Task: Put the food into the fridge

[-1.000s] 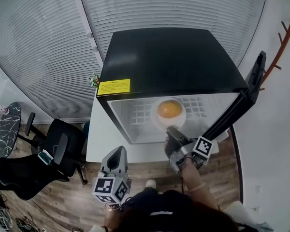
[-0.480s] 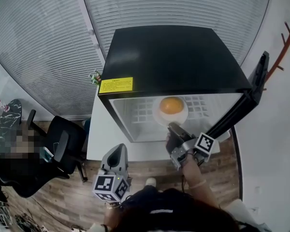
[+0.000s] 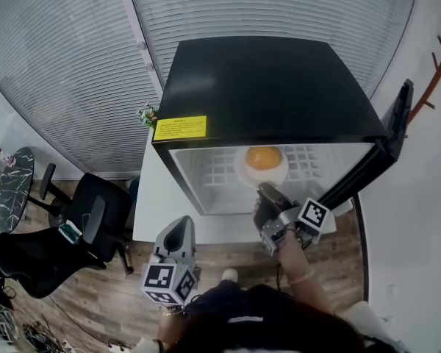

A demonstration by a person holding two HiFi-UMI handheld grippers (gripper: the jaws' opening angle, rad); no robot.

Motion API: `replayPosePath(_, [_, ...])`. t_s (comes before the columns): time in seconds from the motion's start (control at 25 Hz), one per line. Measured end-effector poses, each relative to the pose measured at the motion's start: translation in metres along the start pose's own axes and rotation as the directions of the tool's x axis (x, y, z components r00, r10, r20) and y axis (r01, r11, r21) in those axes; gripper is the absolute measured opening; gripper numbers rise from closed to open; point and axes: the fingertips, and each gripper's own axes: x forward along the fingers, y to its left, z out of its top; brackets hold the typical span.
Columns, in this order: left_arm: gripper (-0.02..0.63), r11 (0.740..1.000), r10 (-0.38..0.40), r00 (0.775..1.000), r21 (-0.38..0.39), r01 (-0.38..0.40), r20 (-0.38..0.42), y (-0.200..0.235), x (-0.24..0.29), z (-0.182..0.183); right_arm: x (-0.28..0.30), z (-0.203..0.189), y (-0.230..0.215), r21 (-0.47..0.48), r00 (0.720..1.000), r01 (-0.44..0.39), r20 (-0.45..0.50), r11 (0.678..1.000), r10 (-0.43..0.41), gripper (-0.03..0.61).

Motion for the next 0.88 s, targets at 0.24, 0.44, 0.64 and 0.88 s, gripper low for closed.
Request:
replayPosePath(0.24, [-0.005,1.000,0.002,1.000,-0.004,-0.002,-0.006,0.0024,0.0013,-0.0013,0.0038,0.0004,0.0020,0.006,1.000,-0.004,0.000,1.000,0.004,0.019])
replayPosePath(0.44, [-0.005,1.000,0.011,1.000,-0.006,-0.011,-0.007,0.0058,0.0012,-0.0016,0.0056,0.0012,0.0012,0.004,1.000,-0.006,0.000,1.000,0.006,0.021])
replayPosePath(0.64, [-0.005,1.000,0.020,1.000,-0.013,-0.020,-0.012,0.0071,-0.0002,0.0003,0.0068,0.0012,0.0018,0.018,1.000,-0.005,0.001,1.000,0.005,0.021])
replayPosePath(0.88, [-0.005,1.000,0.014,1.000,-0.008,-0.014,-0.003,0.0082,0.0000,-0.0020,0.0069,0.0007,0.0024,0.056,1.000,-0.026,0.000,0.998,0.026,0.028])
